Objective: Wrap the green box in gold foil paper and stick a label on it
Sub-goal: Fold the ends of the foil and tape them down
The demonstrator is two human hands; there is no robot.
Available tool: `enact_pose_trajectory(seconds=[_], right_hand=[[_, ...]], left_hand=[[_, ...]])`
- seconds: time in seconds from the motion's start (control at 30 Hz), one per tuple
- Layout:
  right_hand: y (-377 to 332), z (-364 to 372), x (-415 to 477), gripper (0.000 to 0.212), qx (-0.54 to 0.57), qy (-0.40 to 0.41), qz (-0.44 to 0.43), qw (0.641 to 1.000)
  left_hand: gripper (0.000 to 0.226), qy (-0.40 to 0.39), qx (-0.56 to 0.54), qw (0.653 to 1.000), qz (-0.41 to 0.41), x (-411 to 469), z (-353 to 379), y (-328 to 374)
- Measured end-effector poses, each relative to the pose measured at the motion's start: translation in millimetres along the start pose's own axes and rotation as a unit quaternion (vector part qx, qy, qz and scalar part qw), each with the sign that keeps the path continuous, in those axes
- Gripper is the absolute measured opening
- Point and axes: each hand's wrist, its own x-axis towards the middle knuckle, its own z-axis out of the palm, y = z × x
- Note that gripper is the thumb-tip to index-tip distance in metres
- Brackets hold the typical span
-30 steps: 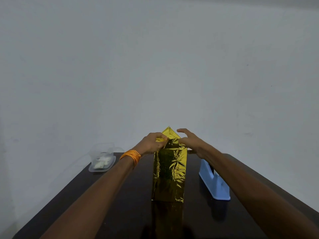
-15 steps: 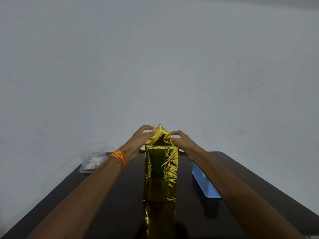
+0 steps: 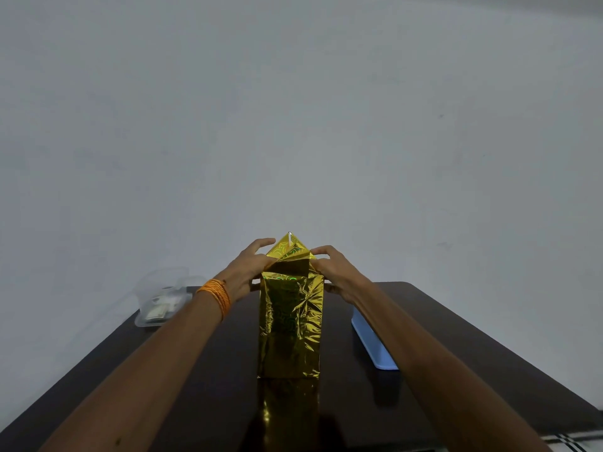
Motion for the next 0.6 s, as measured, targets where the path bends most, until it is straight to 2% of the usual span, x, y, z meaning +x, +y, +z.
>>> enact_pose_trajectory(seconds=[0.17, 0.43, 0.6], right_hand=[[1.5, -2.5, 1.5, 0.031, -0.002, 0.005, 0.001, 1.000], [-0.3, -2.3, -0.8, 0.029, 0.008, 0.013, 0.001, 1.000], [-2.7, -1.7, -8.4, 0.035, 0.019, 0.018, -0.009, 1.000]], left_hand=[[0.038, 0.038, 0.044, 0.997, 0.058, -4.6, 6.8, -2.9], [0.029, 0.088, -0.050, 0.991, 0.085, -16.0, -3.4, -6.6], [0.035, 0.133, -0.067, 0.983, 0.106, -20.0, -1.3, 6.9]])
